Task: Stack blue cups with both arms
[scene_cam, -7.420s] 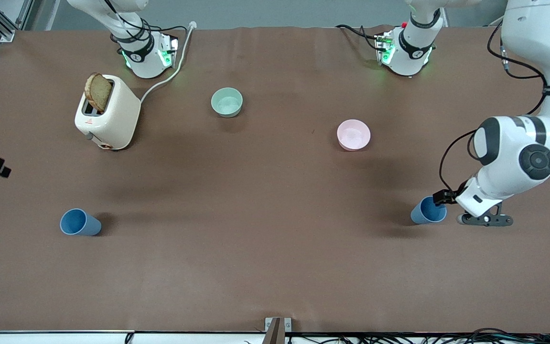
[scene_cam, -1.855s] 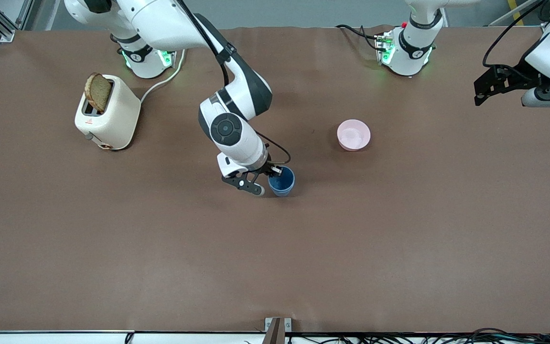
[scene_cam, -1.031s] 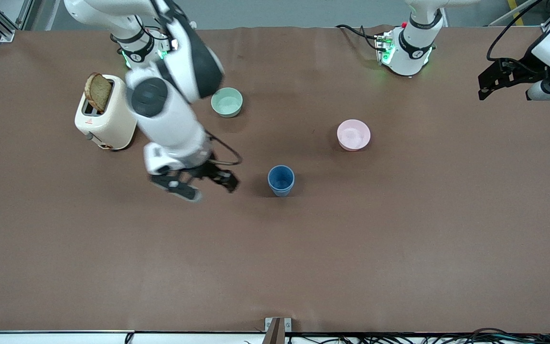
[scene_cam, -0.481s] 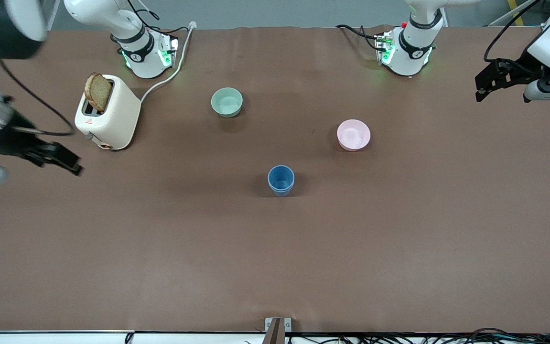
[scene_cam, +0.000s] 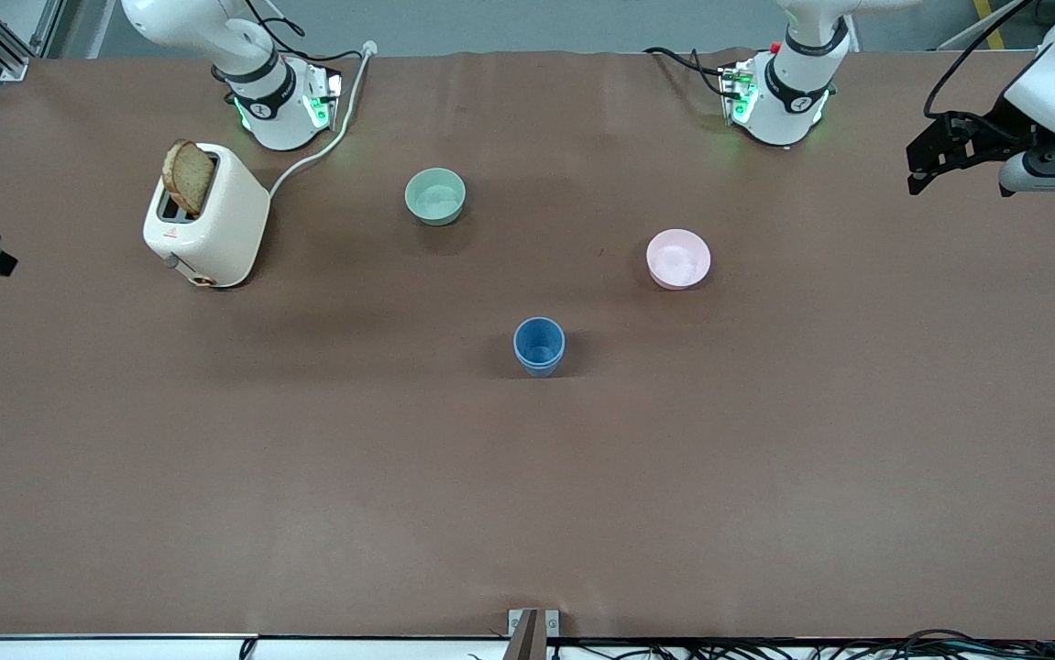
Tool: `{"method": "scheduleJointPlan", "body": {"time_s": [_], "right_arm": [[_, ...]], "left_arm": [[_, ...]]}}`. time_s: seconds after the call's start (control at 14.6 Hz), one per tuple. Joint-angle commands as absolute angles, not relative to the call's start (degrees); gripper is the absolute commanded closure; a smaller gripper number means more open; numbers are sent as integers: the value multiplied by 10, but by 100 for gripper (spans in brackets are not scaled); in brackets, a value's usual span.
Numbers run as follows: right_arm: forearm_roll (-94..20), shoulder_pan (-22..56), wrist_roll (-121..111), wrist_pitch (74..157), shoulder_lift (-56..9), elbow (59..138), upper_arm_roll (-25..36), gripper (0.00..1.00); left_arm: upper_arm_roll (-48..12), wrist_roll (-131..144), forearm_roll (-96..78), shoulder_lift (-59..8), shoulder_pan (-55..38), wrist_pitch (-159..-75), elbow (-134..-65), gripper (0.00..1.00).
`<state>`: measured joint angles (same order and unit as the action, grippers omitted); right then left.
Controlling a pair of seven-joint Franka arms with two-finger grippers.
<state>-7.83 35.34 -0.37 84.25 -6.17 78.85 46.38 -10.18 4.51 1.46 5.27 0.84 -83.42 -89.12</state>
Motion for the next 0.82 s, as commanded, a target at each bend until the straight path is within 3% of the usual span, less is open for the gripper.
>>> {"method": "scheduleJointPlan", "body": {"time_s": [0.0, 0.14, 0.41, 0.76], "right_arm": [[-62, 188, -18, 817, -57, 779, 280, 0], [-55, 91, -11, 822, -57, 783, 175, 0], [-31, -12, -14, 807, -35, 787, 54, 0], [-27, -39, -11, 814, 54, 887, 30, 0]], "left_arm": [[-103, 38, 11, 57, 13, -831, -887, 0], [-103, 37, 11, 56, 13, -831, -886, 0], [-102, 39, 12, 54, 14, -831, -885, 0], [-101, 38, 12, 54, 14, -831, -879, 0]]}}
